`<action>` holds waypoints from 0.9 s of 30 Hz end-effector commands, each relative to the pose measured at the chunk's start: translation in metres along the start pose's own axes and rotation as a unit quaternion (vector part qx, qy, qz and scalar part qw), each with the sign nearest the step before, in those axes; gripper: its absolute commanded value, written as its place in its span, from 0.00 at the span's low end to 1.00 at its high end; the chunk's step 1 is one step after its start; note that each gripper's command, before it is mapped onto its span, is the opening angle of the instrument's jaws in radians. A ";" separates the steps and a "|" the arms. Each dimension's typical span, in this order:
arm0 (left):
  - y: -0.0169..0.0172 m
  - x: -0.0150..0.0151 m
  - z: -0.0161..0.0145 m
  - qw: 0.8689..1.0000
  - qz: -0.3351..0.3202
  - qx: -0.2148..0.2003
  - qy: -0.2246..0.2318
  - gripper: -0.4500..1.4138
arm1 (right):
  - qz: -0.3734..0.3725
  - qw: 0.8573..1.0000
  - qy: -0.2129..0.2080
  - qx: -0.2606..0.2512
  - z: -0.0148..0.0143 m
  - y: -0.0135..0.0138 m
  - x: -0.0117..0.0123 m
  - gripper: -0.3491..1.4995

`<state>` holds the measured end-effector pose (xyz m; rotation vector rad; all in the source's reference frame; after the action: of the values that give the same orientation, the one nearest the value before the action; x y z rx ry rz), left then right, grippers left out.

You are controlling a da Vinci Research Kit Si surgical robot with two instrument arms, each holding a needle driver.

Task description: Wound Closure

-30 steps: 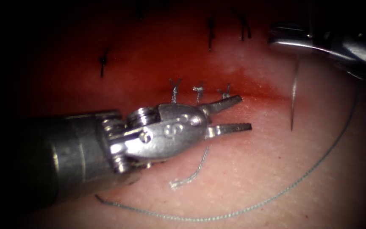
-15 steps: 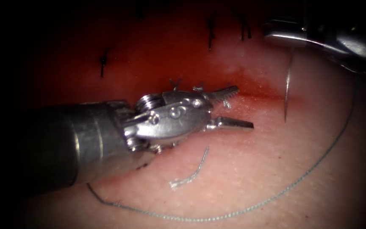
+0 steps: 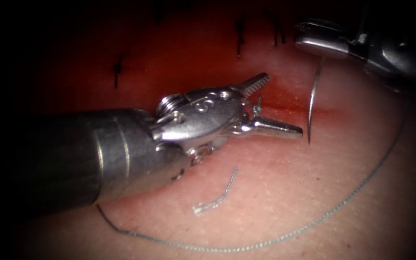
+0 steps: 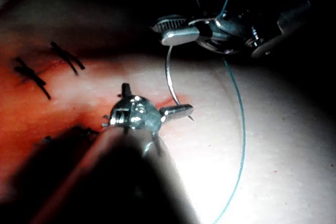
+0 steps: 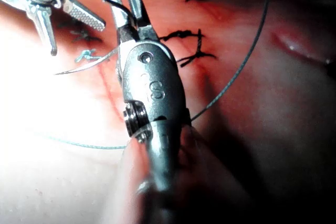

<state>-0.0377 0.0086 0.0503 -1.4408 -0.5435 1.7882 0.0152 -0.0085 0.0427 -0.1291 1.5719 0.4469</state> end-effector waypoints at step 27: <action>-0.0002 -0.0005 0.0012 0.988 -0.092 -0.122 0.017 0.05 | -0.014 0.999 0.010 0.038 0.0036 -0.0036 0.0005 0.00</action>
<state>-0.0381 0.0080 0.0508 -1.5229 -0.8902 1.5795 0.0189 -0.0106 0.0411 -0.0965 1.6016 0.3632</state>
